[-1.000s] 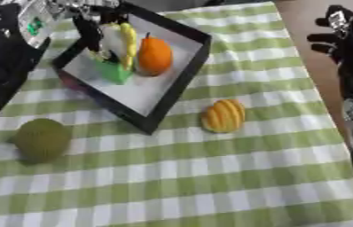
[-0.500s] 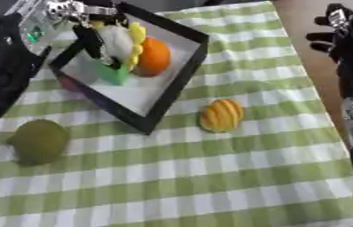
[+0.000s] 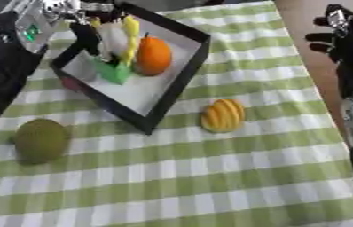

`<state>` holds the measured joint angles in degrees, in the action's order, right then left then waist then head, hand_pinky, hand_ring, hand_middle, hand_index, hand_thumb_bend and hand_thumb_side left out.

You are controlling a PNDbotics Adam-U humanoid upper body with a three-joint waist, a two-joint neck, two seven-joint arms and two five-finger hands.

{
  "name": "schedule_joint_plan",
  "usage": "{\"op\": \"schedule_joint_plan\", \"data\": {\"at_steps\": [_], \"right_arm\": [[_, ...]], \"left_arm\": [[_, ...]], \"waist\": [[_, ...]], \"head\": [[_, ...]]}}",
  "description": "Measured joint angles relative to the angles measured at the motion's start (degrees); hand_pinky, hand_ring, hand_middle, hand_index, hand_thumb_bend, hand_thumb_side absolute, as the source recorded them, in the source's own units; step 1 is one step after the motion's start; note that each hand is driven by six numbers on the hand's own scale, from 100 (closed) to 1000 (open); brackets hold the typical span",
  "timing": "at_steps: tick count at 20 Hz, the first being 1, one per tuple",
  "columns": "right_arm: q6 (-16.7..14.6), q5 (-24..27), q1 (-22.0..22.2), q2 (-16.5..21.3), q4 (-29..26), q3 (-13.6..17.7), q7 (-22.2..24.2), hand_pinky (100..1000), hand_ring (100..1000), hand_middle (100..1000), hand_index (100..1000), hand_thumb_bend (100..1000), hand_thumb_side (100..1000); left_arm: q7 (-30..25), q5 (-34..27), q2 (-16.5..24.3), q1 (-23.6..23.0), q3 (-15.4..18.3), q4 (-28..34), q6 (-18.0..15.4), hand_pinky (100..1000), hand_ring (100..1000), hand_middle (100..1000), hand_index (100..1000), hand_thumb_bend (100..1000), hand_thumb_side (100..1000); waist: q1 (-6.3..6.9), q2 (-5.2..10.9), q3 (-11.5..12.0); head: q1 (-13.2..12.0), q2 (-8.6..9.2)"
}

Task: Pick up objects on the table and place them in the box.

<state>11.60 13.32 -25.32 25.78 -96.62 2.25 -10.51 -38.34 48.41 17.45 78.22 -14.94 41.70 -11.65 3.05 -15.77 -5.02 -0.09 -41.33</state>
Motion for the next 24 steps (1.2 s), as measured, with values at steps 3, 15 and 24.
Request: {"op": "schedule_joint_plan", "data": {"at_steps": [3,15,24], "right_arm": [[0.1,0.0,0.2,0.0,0.0,-0.2,0.2,781,706,755,893,100,708],[0.2,0.0,0.6,0.0,0.0,-0.2,0.3,782,706,755,894,100,700],[0.0,0.0,1.6,1.2,0.3,-0.1,0.0,781,707,755,894,100,694]], "left_arm": [[0.3,0.0,0.4,0.2,0.3,0.9,0.3,814,839,820,888,837,100],[-1.4,-1.7,2.4,0.2,-0.1,3.1,0.2,789,805,789,866,833,119],[-0.3,-6.8,8.2,-1.3,-5.1,9.4,2.2,772,780,763,837,842,137]], "waist": [[0.0,0.08,0.1],[0.0,1.5,0.9],[0.0,2.04,3.3]], "head": [[0.1,-0.39],[0.4,-1.4],[3.4,-2.49]]}}
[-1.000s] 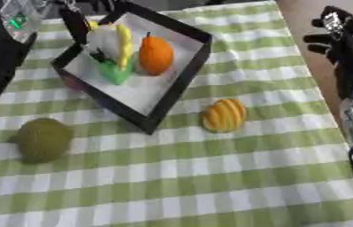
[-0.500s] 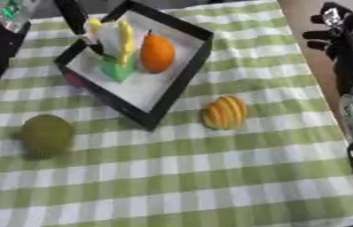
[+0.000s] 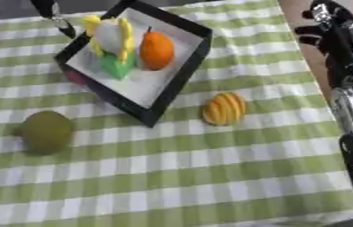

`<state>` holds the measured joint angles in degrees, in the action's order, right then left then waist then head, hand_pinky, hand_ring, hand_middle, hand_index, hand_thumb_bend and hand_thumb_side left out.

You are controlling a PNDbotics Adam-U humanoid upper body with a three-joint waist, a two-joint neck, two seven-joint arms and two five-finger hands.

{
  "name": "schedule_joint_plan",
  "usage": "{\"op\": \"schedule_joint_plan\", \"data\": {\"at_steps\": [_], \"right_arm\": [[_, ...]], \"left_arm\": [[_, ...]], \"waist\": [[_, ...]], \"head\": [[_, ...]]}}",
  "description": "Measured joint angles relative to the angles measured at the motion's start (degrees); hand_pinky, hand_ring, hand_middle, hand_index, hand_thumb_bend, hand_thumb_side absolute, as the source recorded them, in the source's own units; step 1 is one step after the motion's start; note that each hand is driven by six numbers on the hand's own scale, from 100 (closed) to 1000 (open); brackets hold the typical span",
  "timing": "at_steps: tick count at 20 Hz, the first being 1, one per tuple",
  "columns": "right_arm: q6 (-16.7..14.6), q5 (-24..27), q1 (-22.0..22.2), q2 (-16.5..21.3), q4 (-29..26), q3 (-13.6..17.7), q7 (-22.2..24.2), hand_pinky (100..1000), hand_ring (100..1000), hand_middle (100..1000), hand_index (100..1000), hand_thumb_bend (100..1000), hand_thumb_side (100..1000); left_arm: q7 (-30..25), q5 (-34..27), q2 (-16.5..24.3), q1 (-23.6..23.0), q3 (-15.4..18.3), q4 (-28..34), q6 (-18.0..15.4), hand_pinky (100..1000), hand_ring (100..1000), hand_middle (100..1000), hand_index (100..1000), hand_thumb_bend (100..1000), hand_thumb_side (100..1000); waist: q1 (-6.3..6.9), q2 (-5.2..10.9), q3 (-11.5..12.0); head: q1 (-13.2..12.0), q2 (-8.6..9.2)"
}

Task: Pick up objects on the table and place them in the box.

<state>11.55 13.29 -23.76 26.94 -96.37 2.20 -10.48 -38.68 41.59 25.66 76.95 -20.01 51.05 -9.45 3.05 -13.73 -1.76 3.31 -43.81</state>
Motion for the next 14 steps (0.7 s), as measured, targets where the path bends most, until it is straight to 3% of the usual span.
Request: {"op": "schedule_joint_plan", "data": {"at_steps": [6,14], "right_arm": [[-0.2,0.0,0.2,0.4,0.1,0.3,-0.3,781,707,755,894,100,692],[-0.2,-0.2,0.6,0.9,0.1,0.6,-0.3,781,707,755,894,100,696]], "left_arm": [[-0.9,-5.1,7.1,-4.2,-4.5,8.2,3.1,764,759,762,838,830,169],[0.9,-12.8,16.2,-11.6,-8.6,20.7,10.5,763,760,774,848,809,244]], "waist": [[0.0,0.18,1.7],[0.0,0.18,2.6]], "head": [[1.3,-0.03],[1.4,-0.24]]}}
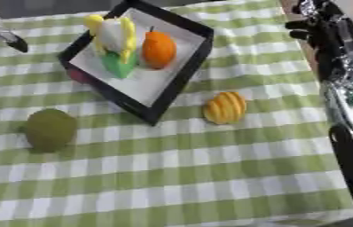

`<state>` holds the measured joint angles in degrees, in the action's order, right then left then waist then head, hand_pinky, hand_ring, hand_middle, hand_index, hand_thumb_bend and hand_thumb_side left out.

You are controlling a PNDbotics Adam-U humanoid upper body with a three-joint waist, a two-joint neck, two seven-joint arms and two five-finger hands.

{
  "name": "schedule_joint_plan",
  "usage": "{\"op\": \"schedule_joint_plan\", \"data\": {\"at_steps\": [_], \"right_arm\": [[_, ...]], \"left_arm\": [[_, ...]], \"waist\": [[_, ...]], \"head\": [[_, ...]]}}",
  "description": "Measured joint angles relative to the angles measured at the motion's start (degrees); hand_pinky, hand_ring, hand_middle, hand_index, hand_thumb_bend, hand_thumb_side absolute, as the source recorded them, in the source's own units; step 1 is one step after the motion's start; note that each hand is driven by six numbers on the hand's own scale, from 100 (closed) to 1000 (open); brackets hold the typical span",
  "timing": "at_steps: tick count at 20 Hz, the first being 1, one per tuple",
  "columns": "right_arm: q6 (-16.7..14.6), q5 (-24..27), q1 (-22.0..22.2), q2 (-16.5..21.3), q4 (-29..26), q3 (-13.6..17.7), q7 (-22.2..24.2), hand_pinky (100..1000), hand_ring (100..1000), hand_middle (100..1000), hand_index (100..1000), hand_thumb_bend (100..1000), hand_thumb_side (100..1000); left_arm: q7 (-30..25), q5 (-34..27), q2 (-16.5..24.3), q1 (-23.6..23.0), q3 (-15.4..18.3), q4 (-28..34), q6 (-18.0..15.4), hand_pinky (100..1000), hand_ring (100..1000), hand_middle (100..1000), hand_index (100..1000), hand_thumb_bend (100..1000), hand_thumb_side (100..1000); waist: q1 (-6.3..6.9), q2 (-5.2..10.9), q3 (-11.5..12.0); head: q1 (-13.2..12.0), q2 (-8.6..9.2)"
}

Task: Pick up objects on the table and place them in the box.

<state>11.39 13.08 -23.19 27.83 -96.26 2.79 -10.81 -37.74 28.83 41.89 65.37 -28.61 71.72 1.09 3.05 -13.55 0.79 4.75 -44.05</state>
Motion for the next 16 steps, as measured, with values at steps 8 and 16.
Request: {"op": "schedule_joint_plan", "data": {"at_steps": [8,16], "right_arm": [[0.0,0.0,0.3,0.4,0.0,0.0,0.0,781,707,755,896,100,697],[-0.1,0.0,0.3,0.4,0.0,0.0,0.0,782,709,757,898,100,691]], "left_arm": [[0.3,-7.9,4.6,-5.2,-2.2,8.7,7.8,747,736,763,843,802,308],[2.5,-14.3,3.6,-8.1,-3.9,8.8,15.4,731,709,733,824,801,361]], "waist": [[0.0,0.0,-0.1],[-0.02,0.0,-0.3]], "head": [[-0.2,-0.05],[-0.1,-0.16]]}}
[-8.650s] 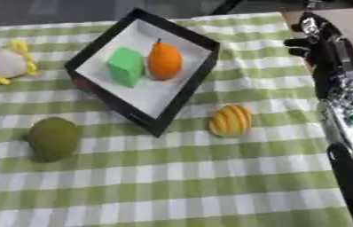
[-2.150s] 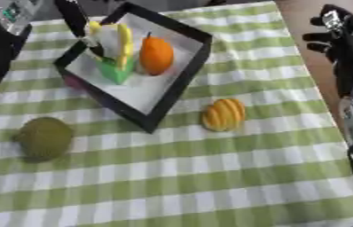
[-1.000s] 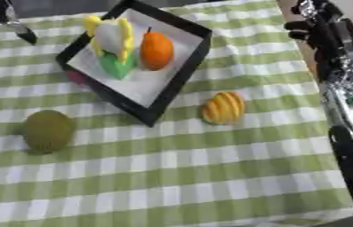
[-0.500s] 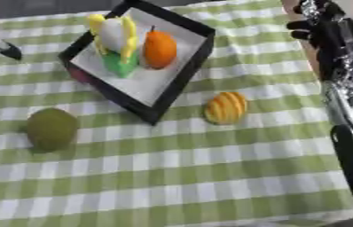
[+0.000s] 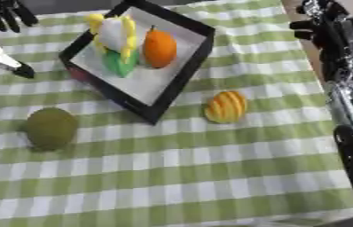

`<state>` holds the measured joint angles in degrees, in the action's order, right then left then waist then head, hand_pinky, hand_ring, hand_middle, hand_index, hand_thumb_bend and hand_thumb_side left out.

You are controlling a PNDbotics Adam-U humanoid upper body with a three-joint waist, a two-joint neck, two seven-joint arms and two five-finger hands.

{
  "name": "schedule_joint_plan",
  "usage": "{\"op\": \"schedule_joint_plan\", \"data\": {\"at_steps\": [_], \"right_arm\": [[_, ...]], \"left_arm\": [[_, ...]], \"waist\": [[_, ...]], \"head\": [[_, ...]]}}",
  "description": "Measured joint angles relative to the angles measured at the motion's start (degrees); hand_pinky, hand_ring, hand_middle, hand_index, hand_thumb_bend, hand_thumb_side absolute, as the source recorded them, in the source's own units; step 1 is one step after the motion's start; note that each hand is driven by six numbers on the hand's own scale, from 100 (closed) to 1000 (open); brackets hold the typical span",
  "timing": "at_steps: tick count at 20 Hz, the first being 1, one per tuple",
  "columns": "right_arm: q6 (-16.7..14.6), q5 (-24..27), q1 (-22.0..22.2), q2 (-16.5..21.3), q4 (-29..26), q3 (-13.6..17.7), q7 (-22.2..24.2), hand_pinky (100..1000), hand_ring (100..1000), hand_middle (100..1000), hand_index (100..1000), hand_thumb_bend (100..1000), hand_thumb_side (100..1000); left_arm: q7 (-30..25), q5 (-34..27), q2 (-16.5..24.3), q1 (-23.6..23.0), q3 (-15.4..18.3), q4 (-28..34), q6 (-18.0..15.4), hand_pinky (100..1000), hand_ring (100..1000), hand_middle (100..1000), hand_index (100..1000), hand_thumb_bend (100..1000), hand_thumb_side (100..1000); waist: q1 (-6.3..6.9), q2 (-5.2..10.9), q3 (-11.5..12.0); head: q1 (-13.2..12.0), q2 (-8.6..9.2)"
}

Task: Pick up objects on the table and place them in the box.

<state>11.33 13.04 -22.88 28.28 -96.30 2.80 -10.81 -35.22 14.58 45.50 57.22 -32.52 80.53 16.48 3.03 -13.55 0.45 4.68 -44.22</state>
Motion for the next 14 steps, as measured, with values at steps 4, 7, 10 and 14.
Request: {"op": "schedule_joint_plan", "data": {"at_steps": [4,7,10,14], "right_arm": [[-0.2,0.0,-0.2,0.0,0.0,0.0,0.1,782,709,757,898,100,687],[-0.3,0.0,-0.3,0.0,0.0,0.0,0.1,782,709,757,898,100,687],[-0.3,0.0,-0.3,0.0,0.0,0.0,0.1,782,709,757,898,100,686],[-0.3,0.0,-0.3,0.0,0.0,0.0,0.1,782,709,757,898,100,688]], "left_arm": [[1.2,-2.4,-0.7,-1.7,-0.7,0.3,4.0,726,701,724,818,820,401],[1.6,-4.0,-1.2,-2.9,-1.4,0.9,7.2,721,698,724,814,821,408],[1.9,-5.6,-2.1,-3.6,-2.2,1.5,10.5,721,700,726,814,822,400],[1.9,-7.2,-2.8,-4.2,-3.4,2.7,14.6,723,707,732,813,800,236]], "waist": [[0.0,0.0,0.0],[0.0,0.0,0.0],[-0.01,0.0,0.0],[-0.01,0.0,0.0]], "head": [[-0.5,0.0],[-1.2,0.0],[-1.8,0.0],[-2.4,0.0]]}}
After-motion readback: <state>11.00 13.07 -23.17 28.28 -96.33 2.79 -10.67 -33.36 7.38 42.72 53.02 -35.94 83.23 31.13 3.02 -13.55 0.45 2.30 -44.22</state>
